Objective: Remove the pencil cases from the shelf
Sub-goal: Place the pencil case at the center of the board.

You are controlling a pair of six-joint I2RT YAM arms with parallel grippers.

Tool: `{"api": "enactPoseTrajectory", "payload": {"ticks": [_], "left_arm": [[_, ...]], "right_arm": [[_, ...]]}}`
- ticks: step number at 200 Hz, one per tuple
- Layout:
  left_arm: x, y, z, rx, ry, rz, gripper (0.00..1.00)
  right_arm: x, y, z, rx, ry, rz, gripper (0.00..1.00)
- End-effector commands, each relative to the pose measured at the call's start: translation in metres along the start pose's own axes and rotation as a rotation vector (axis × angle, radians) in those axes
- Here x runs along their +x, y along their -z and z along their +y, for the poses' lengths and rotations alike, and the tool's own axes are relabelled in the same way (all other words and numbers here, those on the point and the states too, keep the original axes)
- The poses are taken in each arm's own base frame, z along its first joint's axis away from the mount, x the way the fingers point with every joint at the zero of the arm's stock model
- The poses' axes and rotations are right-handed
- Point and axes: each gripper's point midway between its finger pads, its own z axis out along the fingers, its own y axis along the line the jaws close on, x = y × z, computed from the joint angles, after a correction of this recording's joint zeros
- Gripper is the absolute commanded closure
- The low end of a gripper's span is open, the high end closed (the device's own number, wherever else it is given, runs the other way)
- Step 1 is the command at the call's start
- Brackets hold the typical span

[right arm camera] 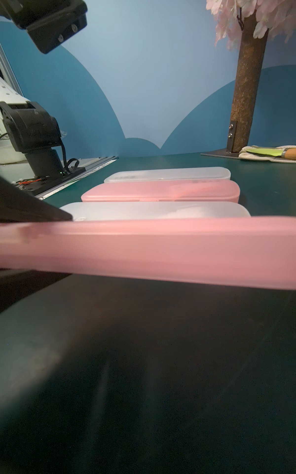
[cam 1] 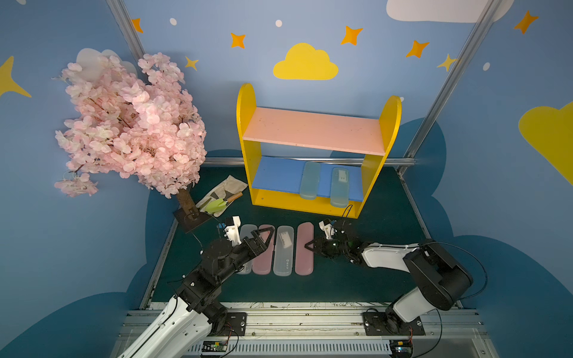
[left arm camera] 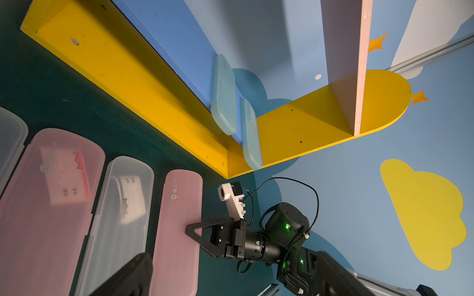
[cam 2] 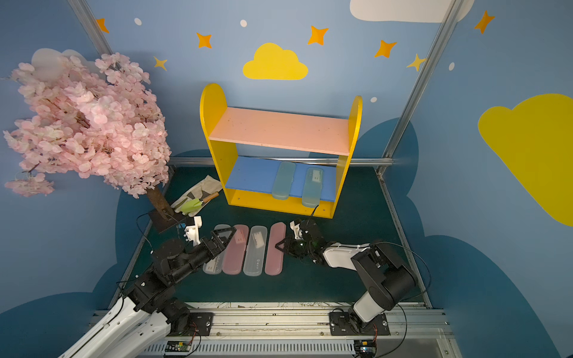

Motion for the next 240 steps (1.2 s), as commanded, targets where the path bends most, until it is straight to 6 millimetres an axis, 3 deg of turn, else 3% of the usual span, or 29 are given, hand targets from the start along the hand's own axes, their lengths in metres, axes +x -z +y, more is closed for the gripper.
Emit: {"api": "enactPoseTrajectory", "payload": {"ticks": [1,100,155,240], "left_arm": [[-0.003,0.002,0.001,0.003,0.000,-0.019,0.00],[-0.004,0.002,0.001,0.003,0.000,-0.024,0.00],[-0.004,0.002,0.002,0.000,0.003,-0.026,0.00],[-0.002,-0.006,0.001,-0.011,0.018,-0.005,0.00]], "right_arm": [[-0.010,-0.006,0.021,-0.067,0.033,-0.007,0.86],[-0.004,-0.020,0.004,-0.046,-0.016,0.041,0.83],[-0.002,-0.015,-0.002,0.010,-0.004,0.052,0.49],[0.004,0.005,-0.018,0.155,0.028,0.052,0.31]]}}
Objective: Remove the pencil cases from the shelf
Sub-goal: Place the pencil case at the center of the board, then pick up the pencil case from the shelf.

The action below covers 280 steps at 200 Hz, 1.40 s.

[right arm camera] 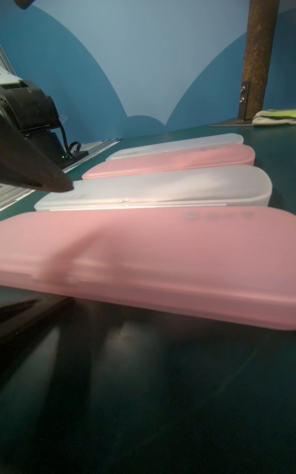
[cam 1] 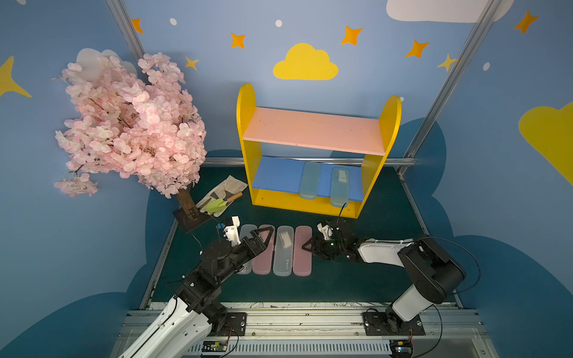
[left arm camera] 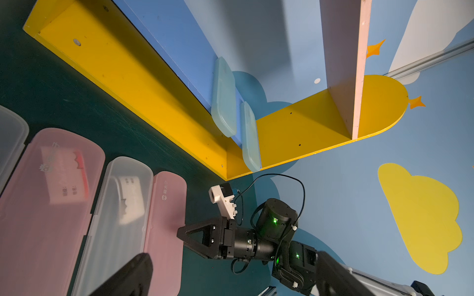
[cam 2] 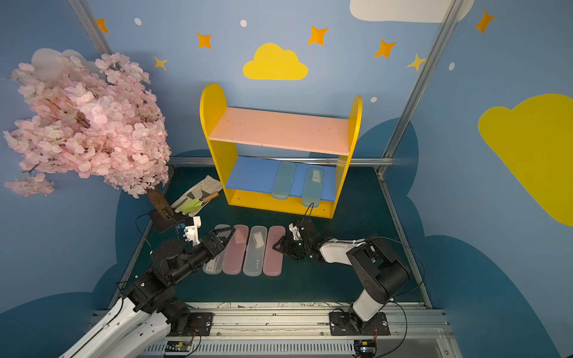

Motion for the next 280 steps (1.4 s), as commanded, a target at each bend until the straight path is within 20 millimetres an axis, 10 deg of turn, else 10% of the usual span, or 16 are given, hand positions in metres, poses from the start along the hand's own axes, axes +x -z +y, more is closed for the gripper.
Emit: {"api": "enactPoseTrajectory", "payload": {"ticks": [1,77,188,280], "left_arm": [[-0.002,-0.004,-0.001,0.000,0.004,-0.002,0.00],[-0.003,-0.049,-0.017,-0.014,0.053,0.064,0.00],[-0.022,-0.161,-0.018,-0.064,0.133,0.030,0.02],[-0.030,-0.246,0.005,-0.052,0.190,0.030,0.16]], "right_arm": [[-0.003,0.010,0.000,0.050,0.034,-0.015,0.31],[-0.007,0.066,0.010,0.163,0.197,-0.116,0.02],[-0.017,0.186,0.017,0.215,0.362,-0.591,0.01],[-0.010,0.204,0.017,0.172,0.355,-0.655,0.01]]}}
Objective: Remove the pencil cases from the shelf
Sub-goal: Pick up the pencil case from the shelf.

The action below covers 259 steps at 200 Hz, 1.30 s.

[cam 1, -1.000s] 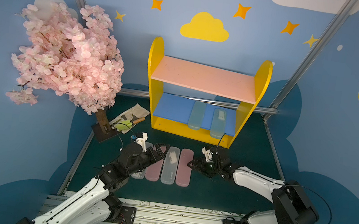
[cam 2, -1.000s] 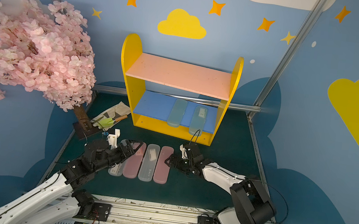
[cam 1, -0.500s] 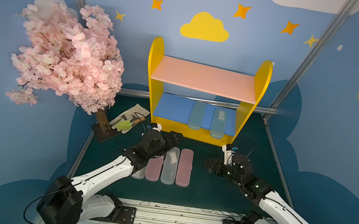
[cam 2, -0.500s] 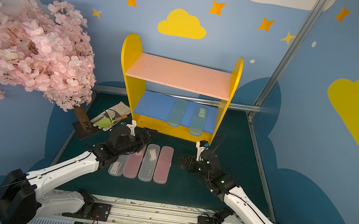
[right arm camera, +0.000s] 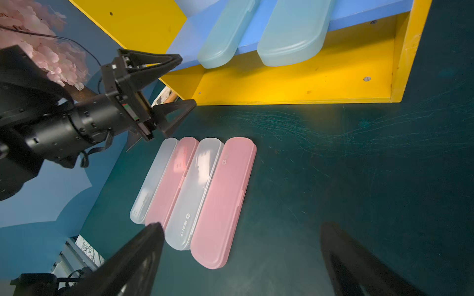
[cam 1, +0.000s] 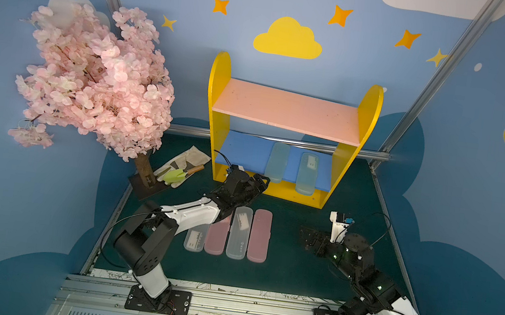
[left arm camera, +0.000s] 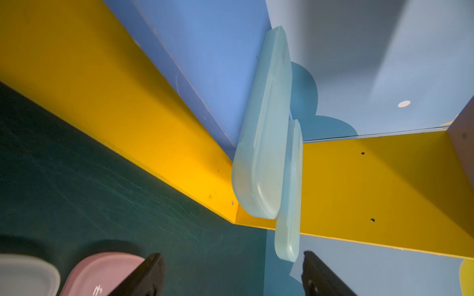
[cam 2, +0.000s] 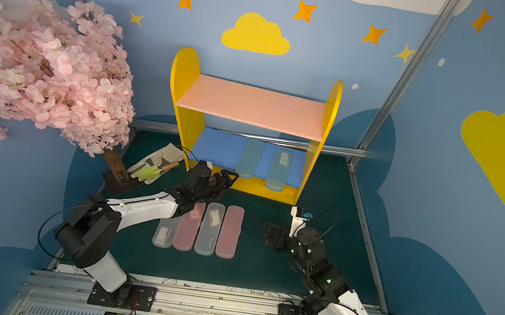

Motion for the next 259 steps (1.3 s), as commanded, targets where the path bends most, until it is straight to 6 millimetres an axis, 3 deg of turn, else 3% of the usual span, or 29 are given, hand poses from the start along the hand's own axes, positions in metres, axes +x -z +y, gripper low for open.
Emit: {"api": "enactPoseTrajectory", "payload": {"ticks": [1,52,122,259], "left_arm": [[-0.014,-0.008,-0.027,0.096,-0.006,-0.020,0.17],[-0.027,-0.028,-0.026,0.092,-0.008,-0.027,0.20],[-0.025,-0.048,-0.024,0.102,-0.001,0.003,0.31],[-0.019,-0.058,-0.028,0.147,0.020,0.044,0.69]], "right_arm": [[0.003,0.002,-0.007,0.026,0.001,0.006,0.01],[0.003,0.006,-0.009,0.031,-0.001,-0.004,0.01],[0.002,0.005,-0.011,0.040,-0.005,-0.012,0.01],[0.001,0.006,-0.013,0.047,-0.006,-0.019,0.01]]}}
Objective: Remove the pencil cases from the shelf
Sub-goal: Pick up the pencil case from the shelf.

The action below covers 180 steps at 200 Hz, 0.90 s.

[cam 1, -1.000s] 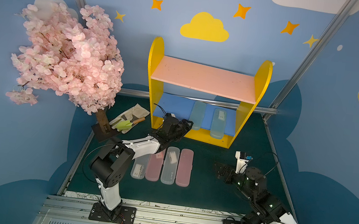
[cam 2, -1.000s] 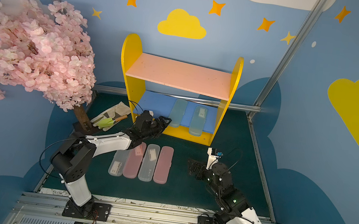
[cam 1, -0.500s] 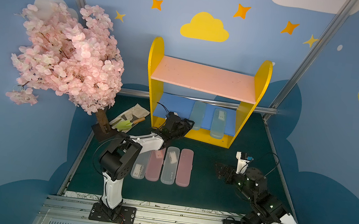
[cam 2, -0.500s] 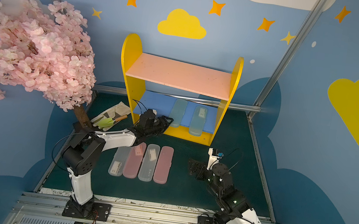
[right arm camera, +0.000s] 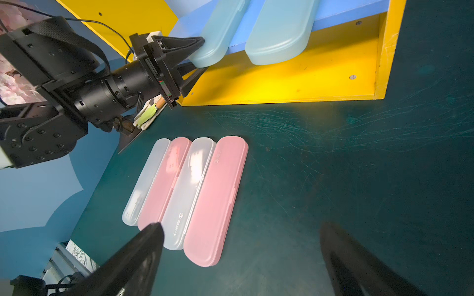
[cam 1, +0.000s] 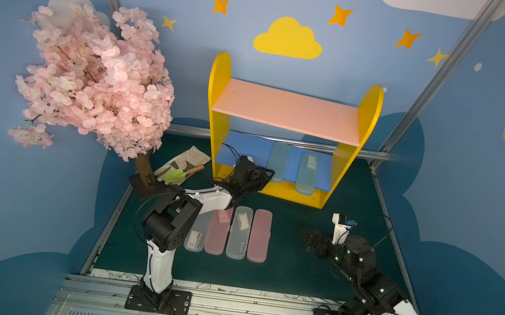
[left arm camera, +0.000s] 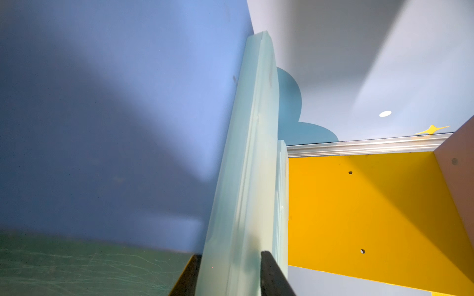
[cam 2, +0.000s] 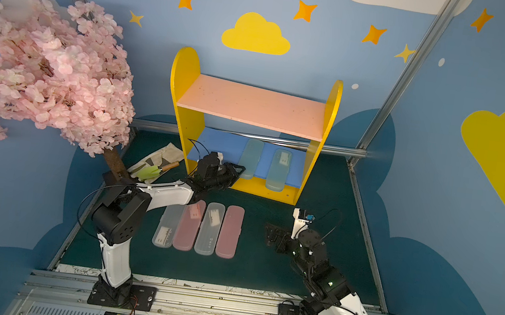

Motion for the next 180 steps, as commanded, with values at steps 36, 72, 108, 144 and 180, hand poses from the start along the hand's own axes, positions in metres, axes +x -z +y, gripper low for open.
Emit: {"api": "enactPoseTrajectory", "payload": {"ticks": [36,72,108,144,180], "left_arm": [[0.000,0.007,-0.020,0.076,-0.017,0.005,0.80],[0.004,0.025,-0.053,0.177,-0.045,0.024,0.87],[0.013,0.064,-0.078,0.271,-0.067,0.041,0.91],[0.032,0.111,-0.086,0.336,-0.062,0.091,0.95],[0.050,0.156,-0.090,0.384,-0.073,0.142,0.97]], "right_arm": [[0.001,0.001,-0.005,0.014,-0.008,-0.006,0.01],[-0.001,0.005,0.004,-0.045,0.007,-0.022,0.01],[-0.012,0.010,0.022,-0.141,-0.015,-0.073,0.02],[-0.024,0.010,0.049,-0.262,-0.077,-0.076,0.01],[-0.040,0.011,0.081,-0.402,-0.168,-0.063,0.01]]}}
